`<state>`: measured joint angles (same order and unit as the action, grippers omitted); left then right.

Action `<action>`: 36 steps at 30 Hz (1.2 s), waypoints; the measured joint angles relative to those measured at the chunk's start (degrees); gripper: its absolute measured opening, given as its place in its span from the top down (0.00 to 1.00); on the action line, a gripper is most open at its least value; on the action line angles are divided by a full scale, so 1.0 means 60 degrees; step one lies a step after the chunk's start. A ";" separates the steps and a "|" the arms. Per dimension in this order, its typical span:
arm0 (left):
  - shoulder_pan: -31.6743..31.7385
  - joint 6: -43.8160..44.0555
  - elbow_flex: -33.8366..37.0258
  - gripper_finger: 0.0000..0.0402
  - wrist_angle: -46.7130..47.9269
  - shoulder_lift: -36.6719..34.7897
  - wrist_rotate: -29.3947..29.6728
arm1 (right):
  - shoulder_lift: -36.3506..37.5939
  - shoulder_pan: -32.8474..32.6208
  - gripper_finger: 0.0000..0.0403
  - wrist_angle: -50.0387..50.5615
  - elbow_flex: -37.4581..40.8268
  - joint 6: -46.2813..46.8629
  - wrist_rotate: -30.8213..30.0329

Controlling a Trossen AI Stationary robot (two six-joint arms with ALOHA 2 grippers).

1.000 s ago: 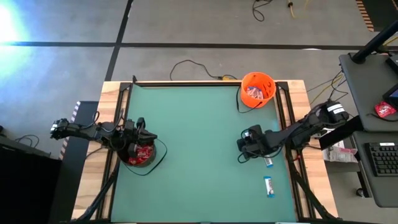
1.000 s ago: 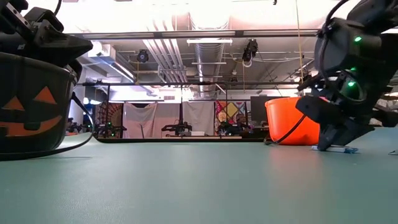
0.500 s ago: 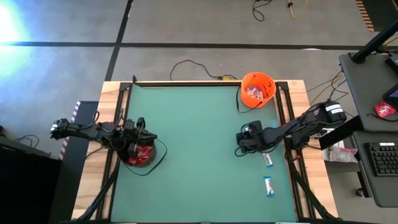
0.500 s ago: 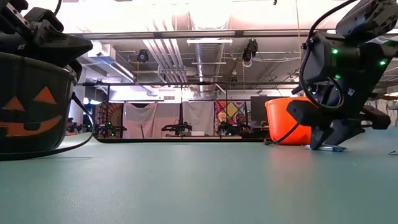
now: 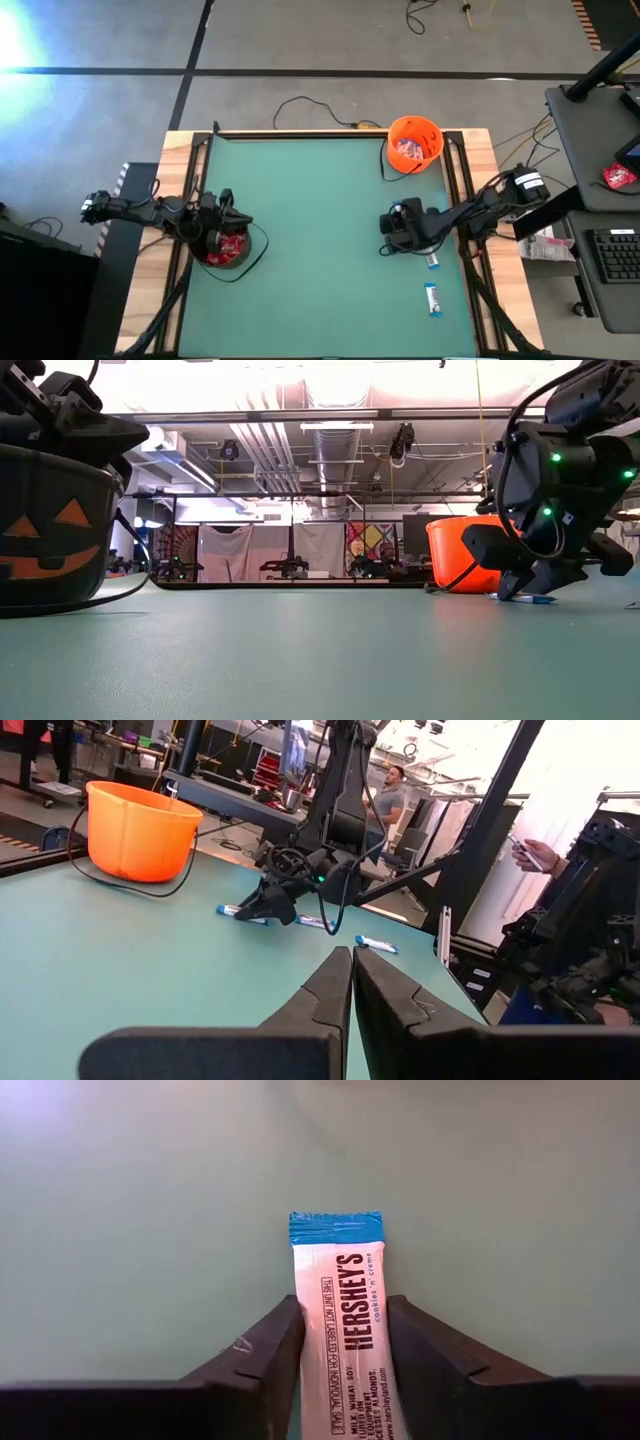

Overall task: Sort candy by brand, put in halloween buckets
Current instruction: Put the white chocolate into the orange bucket

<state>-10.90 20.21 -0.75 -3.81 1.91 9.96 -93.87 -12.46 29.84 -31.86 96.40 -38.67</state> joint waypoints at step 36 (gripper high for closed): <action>0.0000 0.0000 0.0002 1.00 -0.0004 0.0004 0.0000 | 0.1396 -0.0099 0.96 0.4167 -0.3388 0.0755 -0.0450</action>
<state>-10.90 20.21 -0.74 -3.84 1.93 9.96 -85.49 -13.06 54.84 -52.19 100.92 -41.37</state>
